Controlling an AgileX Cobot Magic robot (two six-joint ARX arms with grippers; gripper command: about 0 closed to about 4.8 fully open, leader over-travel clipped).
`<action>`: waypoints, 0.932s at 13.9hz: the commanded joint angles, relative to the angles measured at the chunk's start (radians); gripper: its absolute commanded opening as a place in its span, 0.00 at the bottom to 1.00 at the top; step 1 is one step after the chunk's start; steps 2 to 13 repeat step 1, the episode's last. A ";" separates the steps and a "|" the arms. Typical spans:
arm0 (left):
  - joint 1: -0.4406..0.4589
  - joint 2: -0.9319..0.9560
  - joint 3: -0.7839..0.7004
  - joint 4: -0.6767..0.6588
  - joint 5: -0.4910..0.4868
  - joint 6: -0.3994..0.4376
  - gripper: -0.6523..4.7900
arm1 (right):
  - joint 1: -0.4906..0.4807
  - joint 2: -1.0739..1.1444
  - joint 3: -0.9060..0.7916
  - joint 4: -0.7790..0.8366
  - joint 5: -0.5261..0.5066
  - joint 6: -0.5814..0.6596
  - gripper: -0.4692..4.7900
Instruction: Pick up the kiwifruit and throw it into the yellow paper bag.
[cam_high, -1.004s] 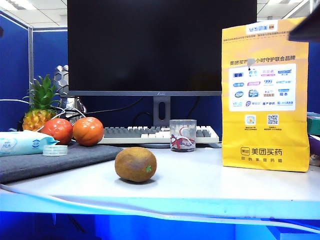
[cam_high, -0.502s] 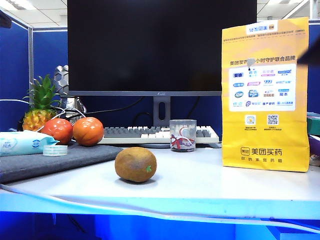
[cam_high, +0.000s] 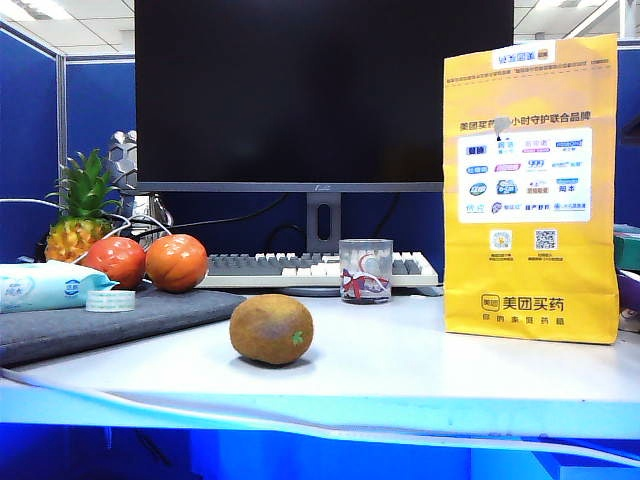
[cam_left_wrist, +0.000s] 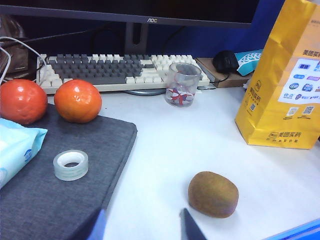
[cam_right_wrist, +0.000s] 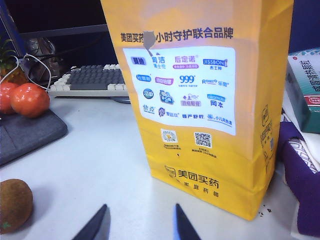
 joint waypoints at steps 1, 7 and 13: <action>0.001 0.000 0.002 0.012 0.005 -0.002 0.50 | 0.001 -0.002 0.002 0.012 -0.001 0.004 0.41; 0.001 0.000 0.002 0.012 0.005 -0.002 0.50 | 0.001 -0.002 0.002 0.012 -0.001 0.004 0.41; 0.001 0.000 0.002 0.012 0.005 -0.002 0.50 | 0.001 -0.002 0.002 0.012 -0.001 0.004 0.41</action>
